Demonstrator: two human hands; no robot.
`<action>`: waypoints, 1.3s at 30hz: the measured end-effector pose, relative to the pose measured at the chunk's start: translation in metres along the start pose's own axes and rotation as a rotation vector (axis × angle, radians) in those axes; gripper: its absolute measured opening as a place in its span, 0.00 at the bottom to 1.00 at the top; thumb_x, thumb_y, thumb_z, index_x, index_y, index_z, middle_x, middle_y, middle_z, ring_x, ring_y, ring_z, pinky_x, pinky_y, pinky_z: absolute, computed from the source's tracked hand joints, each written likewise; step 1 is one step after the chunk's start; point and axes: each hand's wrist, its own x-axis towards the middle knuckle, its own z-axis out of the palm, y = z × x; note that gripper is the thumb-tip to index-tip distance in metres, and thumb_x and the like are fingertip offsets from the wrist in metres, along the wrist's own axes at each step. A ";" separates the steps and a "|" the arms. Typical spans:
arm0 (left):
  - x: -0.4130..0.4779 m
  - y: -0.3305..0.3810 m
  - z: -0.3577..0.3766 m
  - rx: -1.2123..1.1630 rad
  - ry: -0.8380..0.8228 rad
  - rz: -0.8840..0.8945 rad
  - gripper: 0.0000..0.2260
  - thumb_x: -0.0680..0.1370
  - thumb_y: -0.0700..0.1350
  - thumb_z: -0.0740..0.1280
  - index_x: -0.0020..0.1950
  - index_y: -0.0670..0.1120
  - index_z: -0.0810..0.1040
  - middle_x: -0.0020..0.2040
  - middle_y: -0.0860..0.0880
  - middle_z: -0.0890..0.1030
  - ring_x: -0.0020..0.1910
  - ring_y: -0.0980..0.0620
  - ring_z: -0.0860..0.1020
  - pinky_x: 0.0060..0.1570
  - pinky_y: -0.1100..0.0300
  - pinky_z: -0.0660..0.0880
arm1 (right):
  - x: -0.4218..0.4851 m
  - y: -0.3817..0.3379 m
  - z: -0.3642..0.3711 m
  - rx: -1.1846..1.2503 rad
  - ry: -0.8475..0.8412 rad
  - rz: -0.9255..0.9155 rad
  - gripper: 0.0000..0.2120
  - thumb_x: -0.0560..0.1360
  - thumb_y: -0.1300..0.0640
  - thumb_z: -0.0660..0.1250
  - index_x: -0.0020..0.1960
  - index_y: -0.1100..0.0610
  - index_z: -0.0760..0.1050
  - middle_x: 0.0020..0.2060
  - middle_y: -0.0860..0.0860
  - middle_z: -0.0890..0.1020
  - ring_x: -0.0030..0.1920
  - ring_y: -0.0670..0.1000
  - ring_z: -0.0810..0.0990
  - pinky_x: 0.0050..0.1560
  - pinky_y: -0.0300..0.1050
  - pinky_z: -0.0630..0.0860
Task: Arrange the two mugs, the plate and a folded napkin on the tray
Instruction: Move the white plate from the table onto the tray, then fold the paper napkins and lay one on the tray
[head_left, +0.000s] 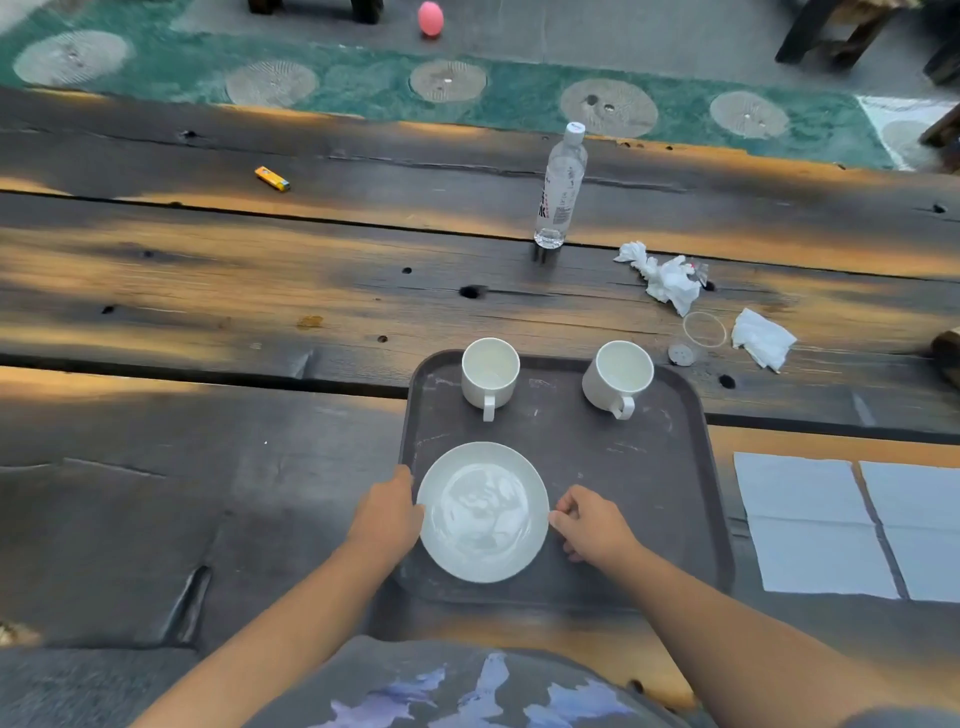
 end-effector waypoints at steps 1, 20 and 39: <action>-0.002 0.000 -0.003 0.001 0.007 0.003 0.07 0.79 0.43 0.64 0.55 0.45 0.70 0.43 0.47 0.77 0.42 0.43 0.77 0.39 0.53 0.73 | -0.002 0.001 -0.002 -0.020 -0.002 -0.017 0.08 0.77 0.55 0.67 0.49 0.61 0.74 0.38 0.54 0.80 0.34 0.54 0.81 0.41 0.54 0.86; -0.011 0.068 -0.004 0.253 -0.039 0.318 0.14 0.83 0.49 0.60 0.67 0.47 0.73 0.67 0.49 0.77 0.64 0.46 0.76 0.60 0.54 0.74 | -0.017 0.005 -0.058 -0.461 0.017 -0.196 0.16 0.81 0.48 0.62 0.63 0.55 0.70 0.59 0.54 0.80 0.49 0.56 0.80 0.47 0.46 0.74; -0.029 0.193 0.071 0.265 -0.082 0.589 0.12 0.82 0.49 0.62 0.62 0.45 0.76 0.59 0.48 0.81 0.59 0.44 0.78 0.58 0.51 0.76 | -0.041 0.110 -0.133 -0.379 0.223 -0.093 0.12 0.81 0.49 0.64 0.60 0.55 0.73 0.56 0.54 0.83 0.56 0.57 0.80 0.53 0.47 0.74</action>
